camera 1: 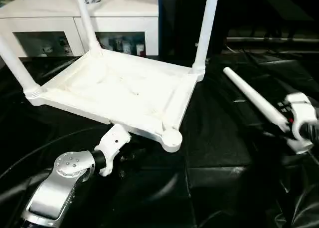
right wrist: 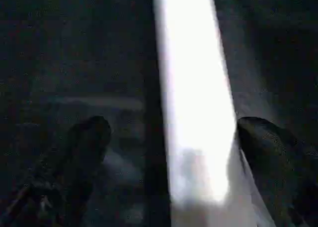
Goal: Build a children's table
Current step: Pick table leg
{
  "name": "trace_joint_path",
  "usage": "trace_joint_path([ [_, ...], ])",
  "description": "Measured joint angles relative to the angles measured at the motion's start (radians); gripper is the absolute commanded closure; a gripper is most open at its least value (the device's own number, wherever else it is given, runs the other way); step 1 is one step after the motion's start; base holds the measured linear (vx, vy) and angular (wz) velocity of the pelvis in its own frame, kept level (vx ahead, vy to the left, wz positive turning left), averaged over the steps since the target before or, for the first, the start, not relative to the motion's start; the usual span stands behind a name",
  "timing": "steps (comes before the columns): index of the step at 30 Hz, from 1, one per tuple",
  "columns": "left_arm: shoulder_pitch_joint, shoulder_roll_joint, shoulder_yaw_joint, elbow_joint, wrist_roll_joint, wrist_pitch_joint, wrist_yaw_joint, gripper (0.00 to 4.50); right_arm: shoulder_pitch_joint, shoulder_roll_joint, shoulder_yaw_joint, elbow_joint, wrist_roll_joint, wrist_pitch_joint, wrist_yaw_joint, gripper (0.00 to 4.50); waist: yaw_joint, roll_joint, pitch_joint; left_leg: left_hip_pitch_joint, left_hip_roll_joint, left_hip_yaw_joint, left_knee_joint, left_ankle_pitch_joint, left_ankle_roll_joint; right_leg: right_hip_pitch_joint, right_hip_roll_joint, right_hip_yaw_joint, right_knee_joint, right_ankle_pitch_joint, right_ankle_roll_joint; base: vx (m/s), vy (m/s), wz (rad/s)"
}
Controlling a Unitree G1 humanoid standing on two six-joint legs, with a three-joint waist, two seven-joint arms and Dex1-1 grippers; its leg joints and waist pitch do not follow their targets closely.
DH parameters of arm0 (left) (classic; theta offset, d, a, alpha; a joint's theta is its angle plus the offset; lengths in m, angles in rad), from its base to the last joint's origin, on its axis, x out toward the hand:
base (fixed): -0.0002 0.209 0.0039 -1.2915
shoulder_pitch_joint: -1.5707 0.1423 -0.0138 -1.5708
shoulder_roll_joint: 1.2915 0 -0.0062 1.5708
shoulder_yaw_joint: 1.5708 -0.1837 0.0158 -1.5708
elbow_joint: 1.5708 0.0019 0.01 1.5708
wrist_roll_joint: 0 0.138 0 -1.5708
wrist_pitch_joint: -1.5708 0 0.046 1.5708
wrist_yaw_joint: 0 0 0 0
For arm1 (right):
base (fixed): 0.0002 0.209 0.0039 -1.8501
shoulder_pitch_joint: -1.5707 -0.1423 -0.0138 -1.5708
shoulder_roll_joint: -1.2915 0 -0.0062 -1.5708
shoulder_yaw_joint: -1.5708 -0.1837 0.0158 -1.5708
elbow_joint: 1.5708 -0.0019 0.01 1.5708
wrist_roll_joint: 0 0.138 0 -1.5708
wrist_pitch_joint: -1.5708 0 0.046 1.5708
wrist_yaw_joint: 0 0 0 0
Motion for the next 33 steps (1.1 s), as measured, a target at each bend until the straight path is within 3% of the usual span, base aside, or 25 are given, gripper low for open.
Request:
trace_joint_path([
  [8,-0.002,0.002,0.0,-0.012,-0.011,0.002,0.005,3.0,0.02,-0.001,0.01,-0.167,0.014,0.051,0.096,0.06,0.009,0.0,0.0,-0.001,0.0,0.0,0.001,0.0,0.0,0.0,0.0,0.0,0.0,0.0,0.0,0.0,0.0,0.0],
  [15,-0.047,0.001,0.0,-0.003,-0.011,0.0,0.004,3.0,0.018,0.083,-0.012,-0.128,0.02,0.079,-0.017,0.06,0.012,0.001,0.0,0.0,0.0,-0.001,0.001,0.0,0.0,0.0,0.0,0.0,0.0,0.0,0.0,0.0,0.0,0.0],
  [18,-0.05,0.002,-0.001,-0.001,-0.012,-0.002,0.004,3.0,0.024,0.158,-0.039,-0.128,0.068,0.141,-0.001,0.06,0.005,0.001,0.0,0.0,0.0,-0.001,0.001,0.0,0.0,0.0,0.0,0.0,0.0,0.0,-0.001,0.0,0.0,0.0],
  [21,-0.051,0.002,-0.002,0.005,-0.012,-0.003,0.004,3.0,0.021,0.191,-0.064,-0.133,0.104,0.171,-0.002,0.06,0.009,0.001,0.0,0.0,0.0,-0.001,0.001,0.0,0.0,0.0,0.0,0.0,0.0,0.003,-0.005,0.0,0.0,0.0],
  [29,-0.038,0.017,-0.001,0.004,-0.012,-0.001,0.006,3.0,-0.027,0.258,-0.044,-0.107,0.069,0.219,-0.122,0.06,0.022,-0.008,-0.005,0.0,0.0,-0.001,0.001,0.0,0.0,0.001,0.0,0.001,0.0,0.0,0.0,0.0,0.0,0.0],
  [33,-0.037,0.024,0.001,-0.011,-0.019,0.001,0.005,3.0,-0.031,0.257,-0.04,-0.107,0.067,0.242,-0.147,0.39,0.028,-0.009,-0.005,0.0,0.0,-0.001,0.001,0.0,0.0,0.001,0.0,0.001,0.0,0.0,0.0,0.0,0.0,0.0],
])
